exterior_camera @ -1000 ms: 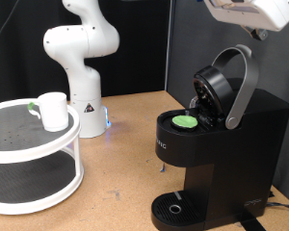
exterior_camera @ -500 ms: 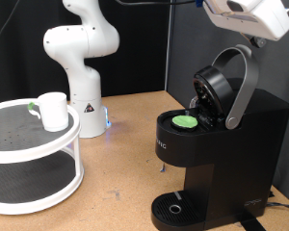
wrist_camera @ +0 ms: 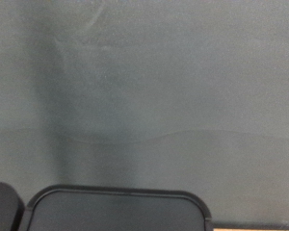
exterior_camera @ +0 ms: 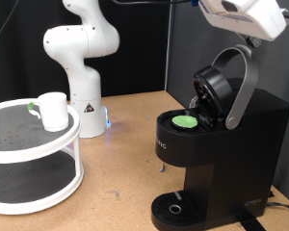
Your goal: Make a cup of coffee with the keurig machine
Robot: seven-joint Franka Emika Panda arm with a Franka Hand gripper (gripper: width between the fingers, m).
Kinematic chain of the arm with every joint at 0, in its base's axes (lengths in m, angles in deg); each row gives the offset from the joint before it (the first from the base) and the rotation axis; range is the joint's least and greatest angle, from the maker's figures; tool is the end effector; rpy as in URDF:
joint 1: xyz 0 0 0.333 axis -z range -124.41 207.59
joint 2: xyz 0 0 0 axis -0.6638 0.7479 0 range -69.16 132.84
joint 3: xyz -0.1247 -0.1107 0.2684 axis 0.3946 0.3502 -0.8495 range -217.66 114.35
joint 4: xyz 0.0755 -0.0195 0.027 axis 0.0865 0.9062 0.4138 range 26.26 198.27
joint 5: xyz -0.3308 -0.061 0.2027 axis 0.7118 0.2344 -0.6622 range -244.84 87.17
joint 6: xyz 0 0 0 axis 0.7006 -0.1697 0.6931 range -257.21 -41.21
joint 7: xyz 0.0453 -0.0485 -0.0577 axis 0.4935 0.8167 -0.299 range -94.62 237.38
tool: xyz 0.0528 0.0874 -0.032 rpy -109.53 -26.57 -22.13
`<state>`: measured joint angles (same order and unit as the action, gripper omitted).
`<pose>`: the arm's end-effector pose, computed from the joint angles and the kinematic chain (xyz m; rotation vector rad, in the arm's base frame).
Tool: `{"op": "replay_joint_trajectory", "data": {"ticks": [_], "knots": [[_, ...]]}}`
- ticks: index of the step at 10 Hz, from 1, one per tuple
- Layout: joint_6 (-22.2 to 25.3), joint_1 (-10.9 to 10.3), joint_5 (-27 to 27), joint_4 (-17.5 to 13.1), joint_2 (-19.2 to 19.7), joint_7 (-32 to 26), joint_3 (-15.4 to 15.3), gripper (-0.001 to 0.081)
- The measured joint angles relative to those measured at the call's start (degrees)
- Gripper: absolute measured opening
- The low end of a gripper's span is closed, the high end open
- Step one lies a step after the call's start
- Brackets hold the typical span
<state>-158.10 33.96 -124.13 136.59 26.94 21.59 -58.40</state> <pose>0.5221 0.1780 0.5239 -2.2653 -0.9591 -0.4123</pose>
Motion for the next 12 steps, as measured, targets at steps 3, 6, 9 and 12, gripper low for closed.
{"op": "replay_joint_trajectory", "data": {"ticks": [3,6,9,12], "knots": [[1.8,0.9,1.6,-0.2,-0.6,-0.6,0.9,0.0001],[1.5,0.8,3.5,-0.5,-0.7,1.0,0.4,0.0001],[3.5,0.9,5.8,-1.2,-0.7,1.7,0.5,0.0001],[4.2,1.7,8.5,-1.0,-0.9,0.5,1.1,0.0001]]}}
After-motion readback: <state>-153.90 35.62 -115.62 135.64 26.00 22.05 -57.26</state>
